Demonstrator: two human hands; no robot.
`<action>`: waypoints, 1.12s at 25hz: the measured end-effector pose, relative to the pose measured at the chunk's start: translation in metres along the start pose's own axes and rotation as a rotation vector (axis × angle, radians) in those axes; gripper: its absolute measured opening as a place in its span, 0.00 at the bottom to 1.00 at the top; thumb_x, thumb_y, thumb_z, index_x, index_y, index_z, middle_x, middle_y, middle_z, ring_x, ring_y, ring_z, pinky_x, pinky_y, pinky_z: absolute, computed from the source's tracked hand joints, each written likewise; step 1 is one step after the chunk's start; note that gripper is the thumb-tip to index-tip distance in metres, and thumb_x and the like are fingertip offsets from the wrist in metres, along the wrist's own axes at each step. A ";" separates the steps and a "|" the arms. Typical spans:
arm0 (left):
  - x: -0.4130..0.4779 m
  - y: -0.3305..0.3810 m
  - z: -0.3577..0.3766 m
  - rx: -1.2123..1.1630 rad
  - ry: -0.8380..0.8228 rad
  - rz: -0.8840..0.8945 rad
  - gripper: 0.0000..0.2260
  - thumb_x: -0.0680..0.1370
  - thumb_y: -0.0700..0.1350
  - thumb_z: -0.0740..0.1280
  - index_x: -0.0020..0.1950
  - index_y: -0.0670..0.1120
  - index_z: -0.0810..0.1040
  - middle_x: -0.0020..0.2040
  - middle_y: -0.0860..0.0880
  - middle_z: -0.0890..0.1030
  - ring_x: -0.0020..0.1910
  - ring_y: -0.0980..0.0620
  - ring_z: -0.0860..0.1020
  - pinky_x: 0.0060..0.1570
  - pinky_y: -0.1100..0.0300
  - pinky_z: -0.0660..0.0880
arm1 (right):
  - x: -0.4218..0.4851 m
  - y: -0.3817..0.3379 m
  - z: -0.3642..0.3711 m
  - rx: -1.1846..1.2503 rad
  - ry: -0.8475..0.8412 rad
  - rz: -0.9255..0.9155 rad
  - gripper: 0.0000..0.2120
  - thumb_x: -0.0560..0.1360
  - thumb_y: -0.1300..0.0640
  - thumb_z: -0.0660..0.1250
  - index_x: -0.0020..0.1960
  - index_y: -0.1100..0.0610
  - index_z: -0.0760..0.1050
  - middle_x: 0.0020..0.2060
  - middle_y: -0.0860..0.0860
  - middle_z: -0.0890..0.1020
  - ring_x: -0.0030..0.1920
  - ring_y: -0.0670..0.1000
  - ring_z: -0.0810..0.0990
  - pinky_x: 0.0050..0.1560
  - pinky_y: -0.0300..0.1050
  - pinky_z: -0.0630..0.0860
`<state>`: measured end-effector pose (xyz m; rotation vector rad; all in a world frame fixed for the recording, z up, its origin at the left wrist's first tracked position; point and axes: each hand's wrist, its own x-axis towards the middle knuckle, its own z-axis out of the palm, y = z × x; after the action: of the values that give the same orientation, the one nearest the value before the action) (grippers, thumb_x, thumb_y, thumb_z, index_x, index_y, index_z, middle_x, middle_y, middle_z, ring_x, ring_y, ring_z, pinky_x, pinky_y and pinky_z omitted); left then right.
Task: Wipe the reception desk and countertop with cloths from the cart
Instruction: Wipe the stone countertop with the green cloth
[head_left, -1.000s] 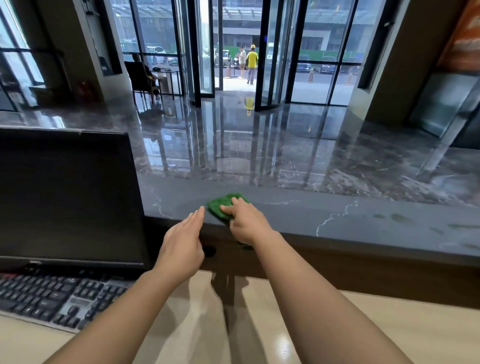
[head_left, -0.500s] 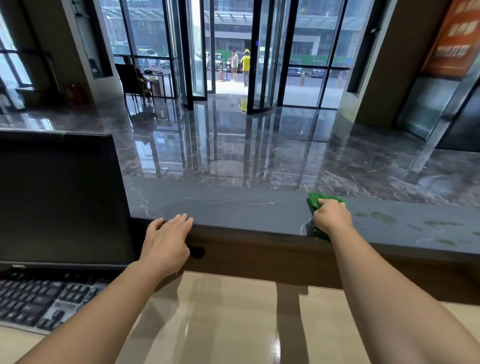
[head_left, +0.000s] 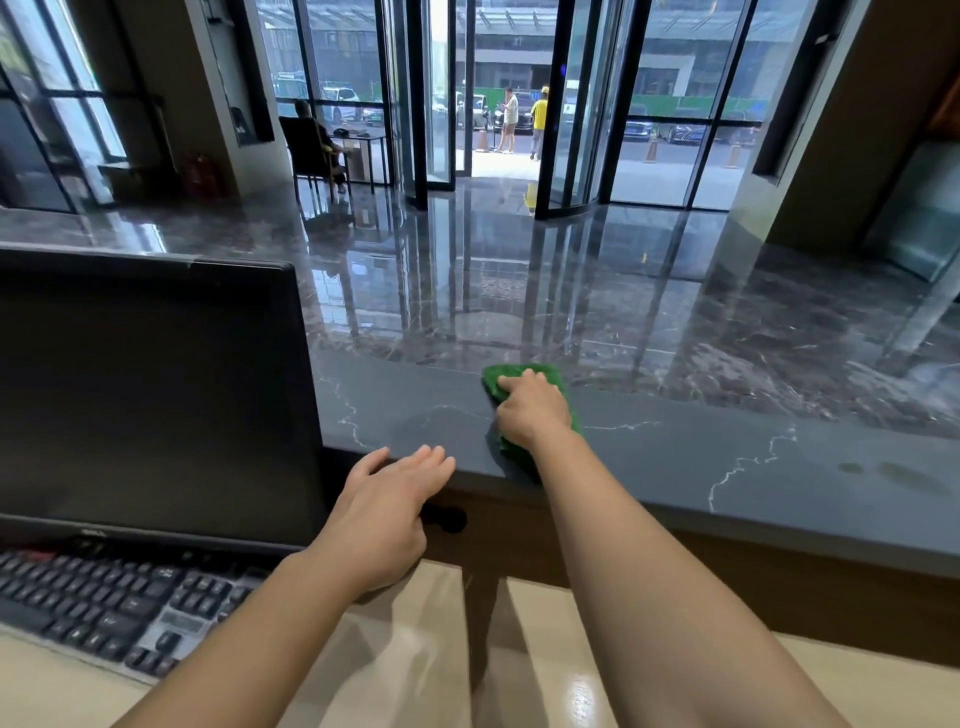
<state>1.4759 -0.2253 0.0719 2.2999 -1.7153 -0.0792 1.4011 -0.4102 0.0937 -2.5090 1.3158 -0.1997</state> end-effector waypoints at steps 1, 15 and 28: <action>0.001 -0.002 -0.001 0.002 -0.007 0.009 0.35 0.74 0.33 0.57 0.78 0.56 0.54 0.78 0.60 0.52 0.75 0.65 0.47 0.72 0.62 0.36 | 0.006 -0.020 0.006 0.022 -0.040 -0.073 0.24 0.79 0.62 0.55 0.74 0.51 0.66 0.75 0.57 0.63 0.75 0.57 0.60 0.73 0.49 0.57; 0.007 0.029 -0.012 0.220 -0.100 -0.140 0.32 0.77 0.36 0.58 0.78 0.52 0.54 0.79 0.54 0.54 0.77 0.59 0.51 0.76 0.53 0.41 | 0.009 0.008 -0.007 0.128 -0.150 -0.152 0.29 0.78 0.68 0.53 0.76 0.49 0.62 0.78 0.53 0.56 0.77 0.55 0.56 0.76 0.52 0.56; -0.003 0.103 0.006 0.247 0.016 -0.121 0.31 0.77 0.40 0.59 0.79 0.48 0.52 0.79 0.51 0.53 0.78 0.56 0.50 0.76 0.55 0.45 | -0.085 0.268 -0.094 0.107 0.118 0.445 0.30 0.76 0.69 0.55 0.74 0.50 0.67 0.75 0.54 0.65 0.71 0.61 0.66 0.64 0.50 0.69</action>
<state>1.3780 -0.2501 0.0914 2.5717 -1.6586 0.1351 1.1193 -0.5029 0.0967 -2.0794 1.8160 -0.3103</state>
